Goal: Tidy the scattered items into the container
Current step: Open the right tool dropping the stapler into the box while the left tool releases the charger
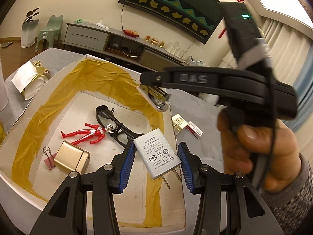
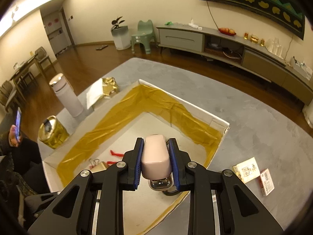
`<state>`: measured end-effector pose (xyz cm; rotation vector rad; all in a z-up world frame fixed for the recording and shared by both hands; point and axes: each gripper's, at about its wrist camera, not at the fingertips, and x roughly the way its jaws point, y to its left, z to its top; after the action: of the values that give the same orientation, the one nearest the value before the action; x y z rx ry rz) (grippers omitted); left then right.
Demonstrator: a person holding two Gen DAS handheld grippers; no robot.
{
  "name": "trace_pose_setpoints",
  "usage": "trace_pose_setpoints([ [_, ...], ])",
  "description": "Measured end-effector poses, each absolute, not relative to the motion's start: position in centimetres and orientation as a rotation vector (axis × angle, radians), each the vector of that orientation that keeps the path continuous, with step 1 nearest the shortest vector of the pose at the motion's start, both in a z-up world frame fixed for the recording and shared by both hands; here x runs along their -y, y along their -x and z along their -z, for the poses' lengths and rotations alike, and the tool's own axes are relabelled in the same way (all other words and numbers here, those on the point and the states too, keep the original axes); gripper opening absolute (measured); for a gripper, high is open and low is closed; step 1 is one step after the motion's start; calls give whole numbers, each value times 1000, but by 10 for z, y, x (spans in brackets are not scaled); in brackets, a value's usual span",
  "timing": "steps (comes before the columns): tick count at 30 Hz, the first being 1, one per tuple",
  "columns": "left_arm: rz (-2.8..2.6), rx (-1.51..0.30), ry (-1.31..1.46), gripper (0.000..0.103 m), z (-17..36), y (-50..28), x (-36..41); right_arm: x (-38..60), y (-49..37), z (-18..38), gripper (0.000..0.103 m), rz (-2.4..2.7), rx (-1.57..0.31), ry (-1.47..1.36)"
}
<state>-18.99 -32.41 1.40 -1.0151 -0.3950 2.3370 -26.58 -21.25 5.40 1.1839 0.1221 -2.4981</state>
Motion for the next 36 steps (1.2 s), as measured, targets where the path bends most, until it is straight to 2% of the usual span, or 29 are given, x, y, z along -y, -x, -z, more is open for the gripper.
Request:
trace_pose_setpoints([
  [22, -2323, 409, 1043, 47, -7, 200, 317, 217, 310, -24, 27, 2479, -405, -1274],
  [33, -2327, 440, 1101, 48, 1, 207, 322, 208, 312, -23, 28, 2505, -415, -1254],
  [36, -2329, 427, 1095, 53, 0, 206, 321, 204, 310, -26, 28, 2511, -380, -1247],
])
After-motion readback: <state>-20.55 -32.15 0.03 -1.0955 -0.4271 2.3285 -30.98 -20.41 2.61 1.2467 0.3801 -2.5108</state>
